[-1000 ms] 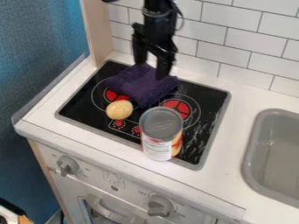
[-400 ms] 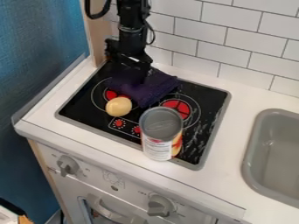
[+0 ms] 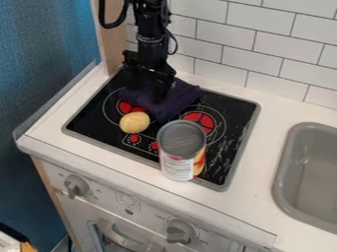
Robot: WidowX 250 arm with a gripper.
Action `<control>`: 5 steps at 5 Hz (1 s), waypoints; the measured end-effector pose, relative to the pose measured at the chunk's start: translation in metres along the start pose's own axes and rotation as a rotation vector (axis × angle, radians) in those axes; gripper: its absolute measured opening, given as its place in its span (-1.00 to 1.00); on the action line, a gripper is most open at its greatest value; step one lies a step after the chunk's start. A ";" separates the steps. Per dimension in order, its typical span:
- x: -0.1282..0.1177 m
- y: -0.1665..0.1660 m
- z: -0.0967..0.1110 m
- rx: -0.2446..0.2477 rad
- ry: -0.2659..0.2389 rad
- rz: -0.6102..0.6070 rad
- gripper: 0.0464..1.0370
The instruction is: Move the towel on the right side of the burner
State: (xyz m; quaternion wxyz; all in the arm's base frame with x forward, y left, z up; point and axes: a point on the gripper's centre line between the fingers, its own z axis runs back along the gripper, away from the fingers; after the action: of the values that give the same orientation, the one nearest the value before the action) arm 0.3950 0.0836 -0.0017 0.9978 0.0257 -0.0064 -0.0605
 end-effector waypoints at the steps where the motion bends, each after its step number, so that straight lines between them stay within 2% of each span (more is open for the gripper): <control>1: 0.006 -0.016 -0.003 -0.026 -0.006 -0.028 0.93; 3: 0.025 -0.058 -0.005 -0.035 -0.028 -0.140 0.93; 5: 0.033 -0.123 -0.002 -0.082 -0.051 -0.331 0.93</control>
State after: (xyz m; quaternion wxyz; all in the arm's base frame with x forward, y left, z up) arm 0.4134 -0.0424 -0.0096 0.9739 -0.0159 -0.0249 -0.2250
